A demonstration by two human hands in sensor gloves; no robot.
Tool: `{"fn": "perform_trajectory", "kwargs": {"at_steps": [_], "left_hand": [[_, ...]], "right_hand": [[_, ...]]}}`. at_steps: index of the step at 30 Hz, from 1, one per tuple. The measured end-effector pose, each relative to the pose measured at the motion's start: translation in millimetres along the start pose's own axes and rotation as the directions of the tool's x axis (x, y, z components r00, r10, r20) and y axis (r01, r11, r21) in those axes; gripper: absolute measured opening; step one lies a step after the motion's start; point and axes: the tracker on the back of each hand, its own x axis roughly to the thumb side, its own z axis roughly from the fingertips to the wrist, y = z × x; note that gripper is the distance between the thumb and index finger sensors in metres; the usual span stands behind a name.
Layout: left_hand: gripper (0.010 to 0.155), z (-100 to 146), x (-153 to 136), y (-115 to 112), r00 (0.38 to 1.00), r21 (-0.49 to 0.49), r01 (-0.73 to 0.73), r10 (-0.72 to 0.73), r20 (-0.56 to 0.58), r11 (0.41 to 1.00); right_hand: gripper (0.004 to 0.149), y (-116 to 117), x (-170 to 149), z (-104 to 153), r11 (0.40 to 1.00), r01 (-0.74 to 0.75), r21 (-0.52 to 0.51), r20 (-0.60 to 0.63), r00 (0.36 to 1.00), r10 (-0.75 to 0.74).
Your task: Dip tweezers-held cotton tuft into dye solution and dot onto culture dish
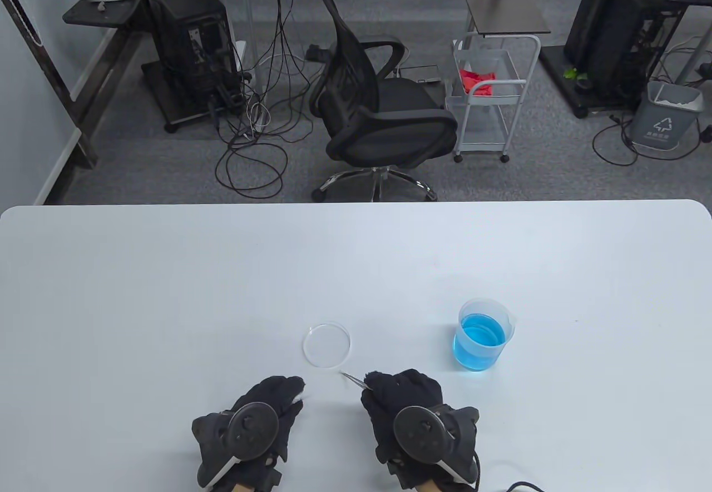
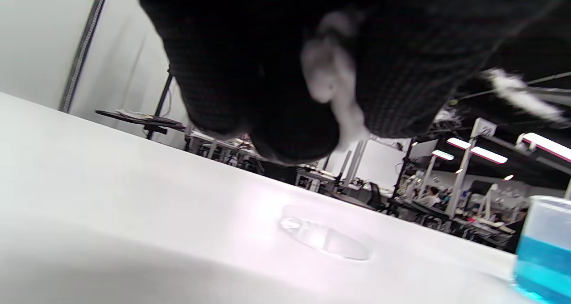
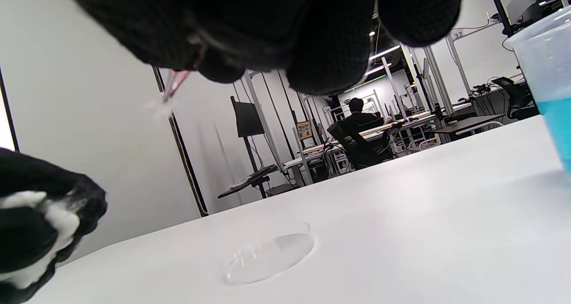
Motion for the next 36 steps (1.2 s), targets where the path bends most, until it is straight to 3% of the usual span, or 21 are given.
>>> {"fn": "perform_trajectory", "kwargs": {"at_steps": [11,21,33,36], "left_hand": [[0.044,-53,-56,17,0.97,-0.088,0.141,-0.155,-0.188,0.986],[0.044,-97,-107,-7,0.904,-0.225,0.212,-0.279,-0.325,0.951],[0.045,-105,-137,-26,0.841,-0.334,0.323,-0.431,-0.327,0.885],[0.046,-101,-137,-30,0.844,-0.318,0.33,-0.429,-0.322,0.889]], "right_hand": [[0.036,-1,-3,-1,1.0,0.006,-0.001,-0.021,1.0,-0.006],[0.036,1,-5,-3,1.0,0.005,0.023,-0.037,0.999,-0.004],[0.035,2,-4,-4,1.0,0.005,0.03,-0.044,0.999,-0.004],[0.035,2,-5,-5,1.0,0.006,0.029,-0.049,0.999,-0.005]]}}
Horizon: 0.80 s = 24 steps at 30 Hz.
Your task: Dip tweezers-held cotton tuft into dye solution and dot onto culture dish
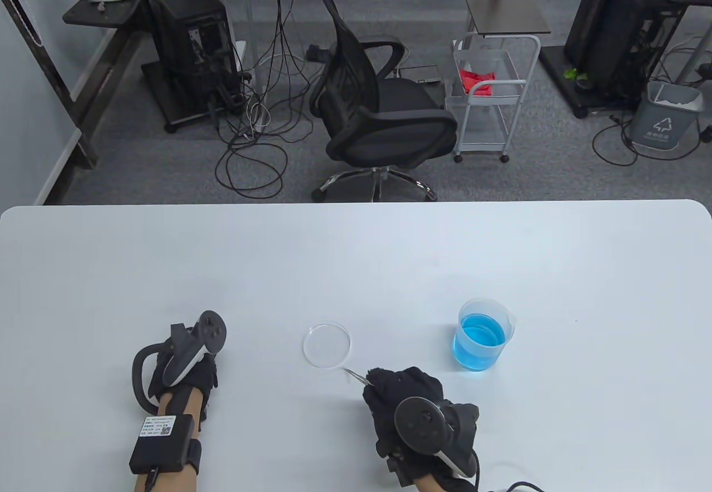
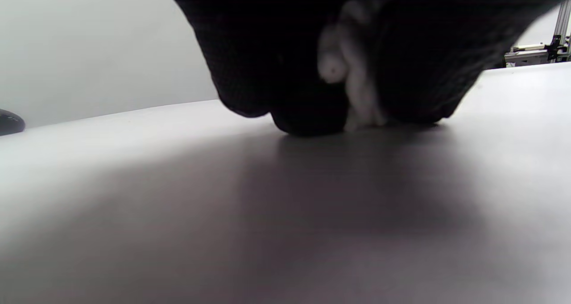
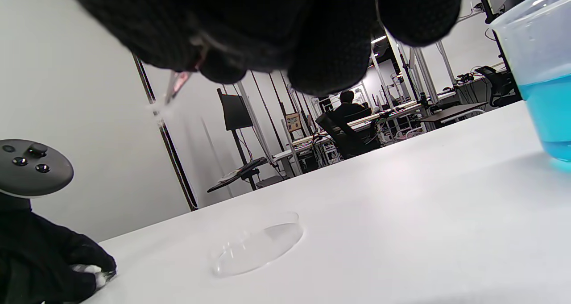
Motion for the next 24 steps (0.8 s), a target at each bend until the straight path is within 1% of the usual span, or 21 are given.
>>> {"fn": "perform_trajectory", "kwargs": {"at_steps": [3,5,7,9,13,15,17,19,22,24], "left_hand": [[0.049,1,-3,-2,1.0,-0.027,-0.01,0.01,0.007,1.0],[0.053,2,-6,-4,0.999,-0.081,-0.031,0.032,0.005,0.996],[0.059,1,-8,-7,0.999,-0.172,-0.045,0.046,0.005,0.984],[0.064,2,-10,-8,0.999,-0.229,-0.049,0.051,0.003,0.972],[0.07,1,-13,-9,0.998,-0.283,-0.054,0.061,0.015,0.958],[0.074,1,-16,-8,0.996,-0.325,-0.075,0.084,0.015,0.943],[0.08,2,-19,-6,0.995,-0.359,-0.084,0.095,0.013,0.929],[0.089,3,-24,-5,0.996,-0.383,-0.08,0.093,0.016,0.92],[0.095,7,-30,-2,0.995,-0.374,-0.089,0.102,0.015,0.923],[0.095,9,-33,1,0.993,-0.366,-0.102,0.117,0.019,0.925]], "right_hand": [[0.035,0,0,0,1.0,0.0,-0.001,-0.002,1.0,0.0],[0.036,0,0,0,1.0,0.002,0.0,-0.004,1.0,-0.002],[0.035,1,0,-1,1.0,0.002,0.003,-0.003,1.0,-0.002],[0.035,1,0,-1,1.0,0.002,0.007,-0.003,1.0,-0.002],[0.035,1,0,-1,1.0,0.003,0.008,-0.005,1.0,-0.003],[0.035,0,0,-1,1.0,0.004,0.007,-0.006,1.0,-0.004],[0.036,0,-1,-1,1.0,0.007,0.005,-0.008,1.0,-0.007],[0.036,0,-1,-1,1.0,0.008,0.006,-0.009,1.0,-0.008],[0.035,0,-1,-1,1.0,0.006,0.006,-0.008,1.0,-0.006],[0.035,1,-1,-1,1.0,0.007,0.007,-0.007,1.0,-0.007]]}}
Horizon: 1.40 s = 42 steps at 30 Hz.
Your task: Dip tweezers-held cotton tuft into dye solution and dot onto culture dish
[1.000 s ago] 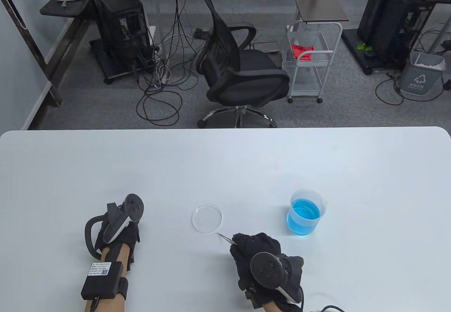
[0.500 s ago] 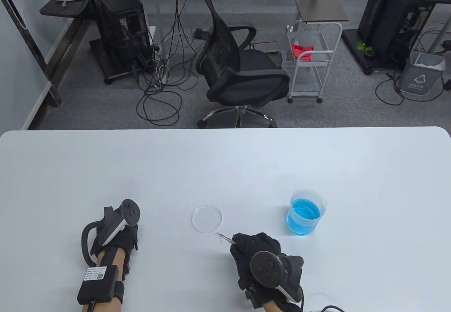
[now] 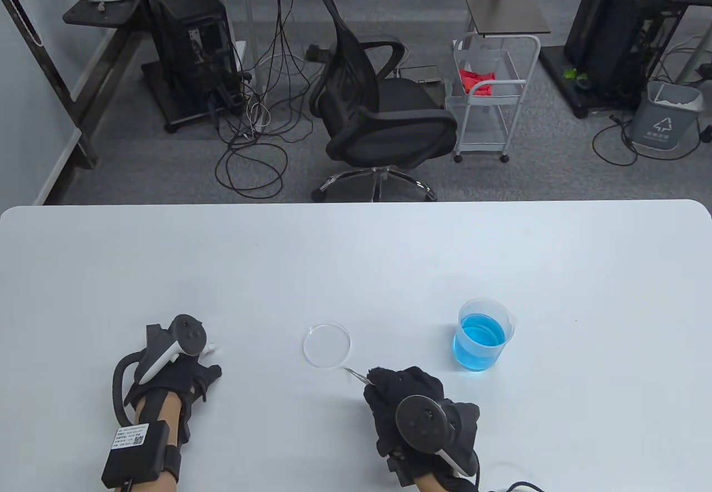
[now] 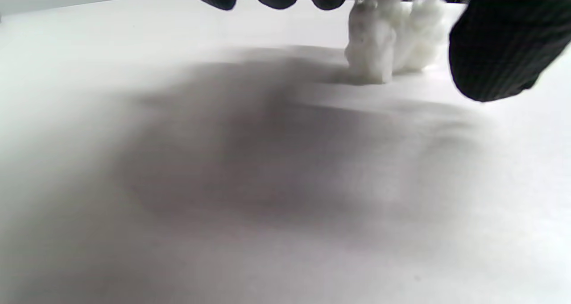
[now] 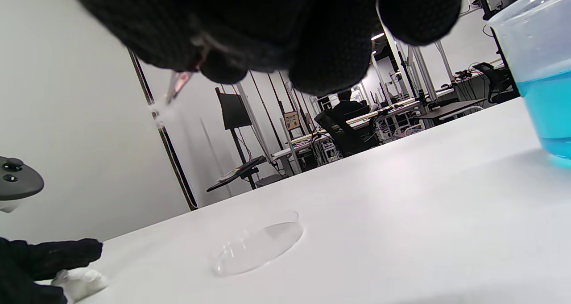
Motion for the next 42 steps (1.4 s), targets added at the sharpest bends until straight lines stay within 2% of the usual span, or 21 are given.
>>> {"fn": "perform_trajectory", "kwargs": {"at_steps": [7,13,16,21,24,29,42], "left_hand": [[0.095,31,2,17,0.998,0.081,-0.023,0.018,0.057,0.996],[0.093,79,32,30,0.985,0.2,-0.017,-0.018,0.171,0.98],[0.092,102,51,29,0.974,0.25,-0.006,-0.051,0.22,0.968],[0.091,126,76,14,0.951,0.255,-0.074,-0.009,0.308,0.964],[0.091,133,89,0,0.936,0.252,-0.088,-0.006,0.352,0.964],[0.092,132,103,-16,0.93,0.262,-0.046,-0.054,0.362,0.964],[0.092,124,102,-42,0.94,0.248,-0.023,-0.063,0.336,0.969]], "right_hand": [[0.035,0,0,0,1.0,0.0,-0.001,-0.001,1.0,0.0],[0.035,1,0,1,1.0,-0.013,0.005,-0.005,1.0,0.013],[0.035,1,0,1,1.0,-0.017,0.002,-0.008,1.0,0.017],[0.036,0,-1,2,1.0,-0.016,-0.004,-0.016,1.0,0.016],[0.036,0,-2,2,1.0,-0.021,-0.005,-0.02,1.0,0.021],[0.036,1,-3,2,1.0,-0.031,0.004,-0.021,0.999,0.031],[0.035,2,-2,3,0.999,-0.048,0.015,-0.022,0.999,0.049]]}}
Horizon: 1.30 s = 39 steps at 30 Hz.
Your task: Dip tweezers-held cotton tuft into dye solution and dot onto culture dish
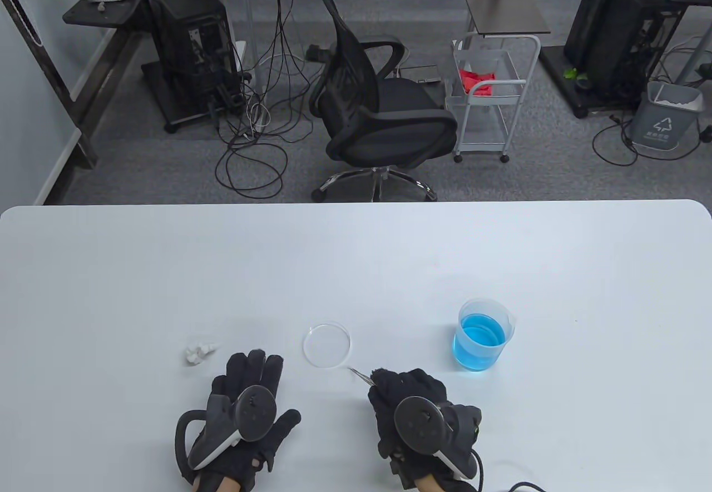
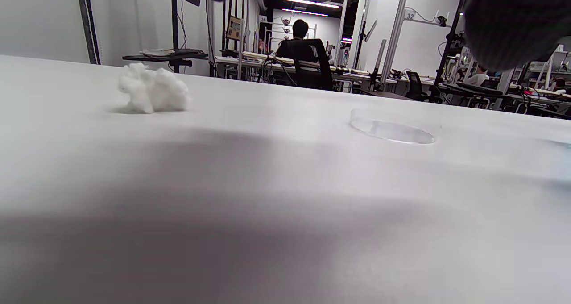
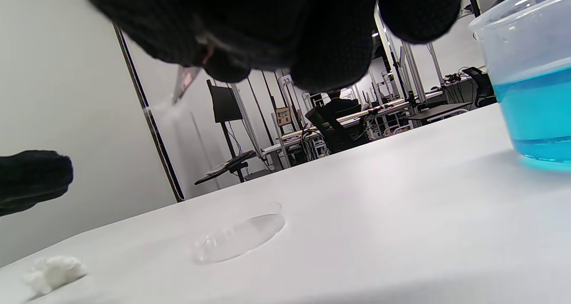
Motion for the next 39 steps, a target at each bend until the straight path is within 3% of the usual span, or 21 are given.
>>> {"fn": "perform_trajectory", "kwargs": {"at_steps": [7,11,23,31,39], "left_hand": [[0.092,-5,-1,-6,1.0,-0.036,0.011,-0.011,-0.019,0.999],[0.092,-6,-2,-7,1.0,-0.046,0.008,-0.009,-0.025,0.999],[0.093,-6,2,-10,1.0,-0.067,0.018,-0.019,-0.014,0.998],[0.093,-7,1,-11,1.0,-0.063,0.017,-0.019,-0.015,0.998],[0.093,-6,3,-10,1.0,-0.074,0.019,-0.02,-0.016,0.997]], "right_hand": [[0.034,-1,-1,-2,1.0,-0.018,-0.003,-0.008,1.0,0.018],[0.033,-14,-2,-7,0.998,-0.046,-0.047,-0.023,0.999,0.045],[0.033,-103,-25,-45,0.968,-0.186,-0.171,-0.158,0.975,0.159],[0.033,-120,-56,-70,0.949,-0.299,-0.1,-0.306,0.917,0.257],[0.033,-105,-92,-90,0.924,-0.375,0.073,-0.425,0.826,0.369]]}}
